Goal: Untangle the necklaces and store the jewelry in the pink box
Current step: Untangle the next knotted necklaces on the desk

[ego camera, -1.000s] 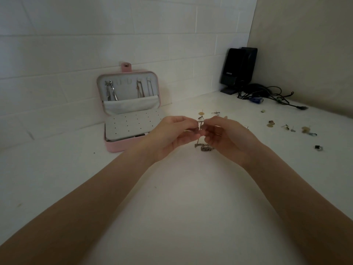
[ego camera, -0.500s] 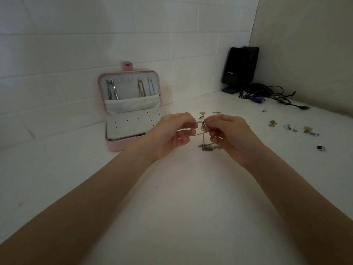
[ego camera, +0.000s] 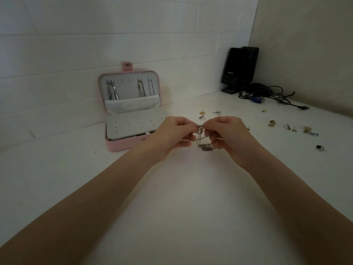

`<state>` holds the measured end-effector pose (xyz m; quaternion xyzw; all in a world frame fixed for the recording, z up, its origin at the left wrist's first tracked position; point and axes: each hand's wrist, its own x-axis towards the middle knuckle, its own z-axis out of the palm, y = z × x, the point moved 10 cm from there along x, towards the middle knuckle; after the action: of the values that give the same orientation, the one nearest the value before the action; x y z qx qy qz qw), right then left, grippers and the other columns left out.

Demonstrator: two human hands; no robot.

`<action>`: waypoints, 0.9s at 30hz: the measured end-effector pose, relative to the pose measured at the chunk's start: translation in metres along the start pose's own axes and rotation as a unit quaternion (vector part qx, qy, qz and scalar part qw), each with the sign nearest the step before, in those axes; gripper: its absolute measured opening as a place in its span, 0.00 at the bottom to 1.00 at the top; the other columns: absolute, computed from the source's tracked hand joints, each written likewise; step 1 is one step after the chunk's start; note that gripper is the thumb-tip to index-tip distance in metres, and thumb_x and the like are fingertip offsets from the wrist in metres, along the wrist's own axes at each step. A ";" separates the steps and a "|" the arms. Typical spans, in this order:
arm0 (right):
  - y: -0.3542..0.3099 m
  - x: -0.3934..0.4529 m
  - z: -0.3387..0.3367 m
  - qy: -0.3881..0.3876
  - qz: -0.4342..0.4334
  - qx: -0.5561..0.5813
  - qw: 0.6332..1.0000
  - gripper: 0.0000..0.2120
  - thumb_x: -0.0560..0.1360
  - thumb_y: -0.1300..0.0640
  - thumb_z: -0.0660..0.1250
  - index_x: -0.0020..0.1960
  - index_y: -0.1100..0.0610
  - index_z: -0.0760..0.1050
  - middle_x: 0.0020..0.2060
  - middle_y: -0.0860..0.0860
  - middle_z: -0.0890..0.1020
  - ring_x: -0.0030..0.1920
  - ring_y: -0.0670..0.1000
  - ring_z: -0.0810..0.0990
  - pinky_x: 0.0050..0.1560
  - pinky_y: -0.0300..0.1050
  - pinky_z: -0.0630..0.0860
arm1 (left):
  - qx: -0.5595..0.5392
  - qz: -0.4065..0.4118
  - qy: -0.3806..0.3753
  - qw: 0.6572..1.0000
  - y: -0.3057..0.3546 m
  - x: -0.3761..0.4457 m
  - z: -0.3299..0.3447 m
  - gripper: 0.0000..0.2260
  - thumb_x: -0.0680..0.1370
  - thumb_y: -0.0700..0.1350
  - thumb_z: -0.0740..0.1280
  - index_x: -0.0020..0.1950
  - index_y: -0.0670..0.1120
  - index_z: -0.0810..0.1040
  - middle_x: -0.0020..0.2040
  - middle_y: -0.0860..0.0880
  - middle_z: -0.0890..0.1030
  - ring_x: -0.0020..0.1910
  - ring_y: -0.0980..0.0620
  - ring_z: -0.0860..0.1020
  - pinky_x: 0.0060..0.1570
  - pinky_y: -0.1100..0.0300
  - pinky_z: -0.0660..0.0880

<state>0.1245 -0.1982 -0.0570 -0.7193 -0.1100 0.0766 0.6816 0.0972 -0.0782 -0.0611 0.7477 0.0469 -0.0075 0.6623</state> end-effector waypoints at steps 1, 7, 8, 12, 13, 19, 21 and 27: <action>0.001 0.000 -0.002 0.006 0.002 0.002 1.000 0.05 0.74 0.65 0.65 0.40 0.63 0.77 0.27 0.51 0.76 0.28 0.46 0.70 0.27 0.37 0.67 | -0.004 0.001 -0.006 1.000 0.000 0.000 0.001 0.01 0.76 0.38 0.66 0.45 0.42 0.77 0.37 0.50 0.76 0.30 0.61 0.76 0.28 0.70 0.72; -0.002 0.000 0.001 -0.009 -0.010 -0.015 1.000 0.05 0.74 0.64 0.65 0.41 0.62 0.77 0.28 0.51 0.73 0.28 0.47 0.69 0.31 0.39 0.67 | -0.029 -0.011 -0.006 1.000 -0.001 0.000 0.000 0.04 0.75 0.42 0.68 0.47 0.42 0.79 0.34 0.52 0.75 0.30 0.59 0.75 0.25 0.68 0.70; -0.003 0.000 0.002 -0.018 -0.012 -0.009 1.000 0.04 0.74 0.63 0.66 0.41 0.61 0.77 0.28 0.50 0.73 0.28 0.46 0.69 0.31 0.39 0.67 | -0.031 -0.014 -0.004 0.999 -0.002 0.000 -0.001 0.03 0.75 0.42 0.68 0.46 0.43 0.79 0.35 0.52 0.75 0.30 0.58 0.76 0.25 0.68 0.69; -0.004 -0.002 0.009 -0.059 -0.016 0.020 0.998 0.03 0.74 0.63 0.66 0.43 0.61 0.78 0.28 0.49 0.71 0.28 0.44 0.69 0.31 0.37 0.67 | -0.039 -0.028 0.000 0.999 -0.004 0.000 -0.001 0.03 0.75 0.41 0.65 0.41 0.45 0.77 0.36 0.51 0.74 0.30 0.56 0.75 0.24 0.68 0.68; -0.004 -0.002 0.011 -0.066 -0.016 0.025 0.997 0.03 0.74 0.63 0.66 0.43 0.61 0.78 0.28 0.49 0.71 0.28 0.44 0.69 0.31 0.37 0.67 | -0.042 -0.034 0.000 0.999 -0.006 0.000 0.000 0.04 0.75 0.40 0.64 0.40 0.45 0.76 0.36 0.50 0.73 0.29 0.56 0.74 0.23 0.68 0.68; 0.001 0.001 0.010 -0.061 -0.006 0.012 0.998 0.02 0.73 0.63 0.68 0.42 0.61 0.78 0.26 0.48 0.71 0.27 0.45 0.68 0.29 0.36 0.67 | -0.212 -0.125 -0.043 0.968 -0.021 0.001 0.008 0.03 0.73 0.38 0.61 0.40 0.43 0.71 0.35 0.49 0.73 0.24 0.58 0.69 0.19 0.69 0.64; 0.002 0.002 0.008 -0.047 -0.010 -0.023 0.999 0.03 0.73 0.63 0.68 0.44 0.63 0.79 0.24 0.47 0.71 0.26 0.45 0.68 0.27 0.36 0.67 | -0.267 -0.136 -0.050 0.953 -0.021 0.002 0.008 0.04 0.74 0.38 0.61 0.38 0.44 0.70 0.35 0.49 0.73 0.25 0.58 0.69 0.18 0.70 0.63; 0.003 0.003 -0.001 -0.020 -0.003 -0.009 1.000 0.04 0.74 0.63 0.67 0.43 0.63 0.80 0.27 0.50 0.71 0.27 0.46 0.68 0.28 0.37 0.65 | -0.254 -0.111 -0.004 0.961 -0.018 0.005 0.002 0.06 0.75 0.37 0.61 0.38 0.43 0.69 0.33 0.48 0.73 0.24 0.57 0.70 0.19 0.70 0.62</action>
<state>0.1279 -0.1984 -0.0603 -0.7236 -0.1264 0.0882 0.6728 0.1004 -0.0781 -0.0799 0.5448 0.1272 -0.0722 0.8257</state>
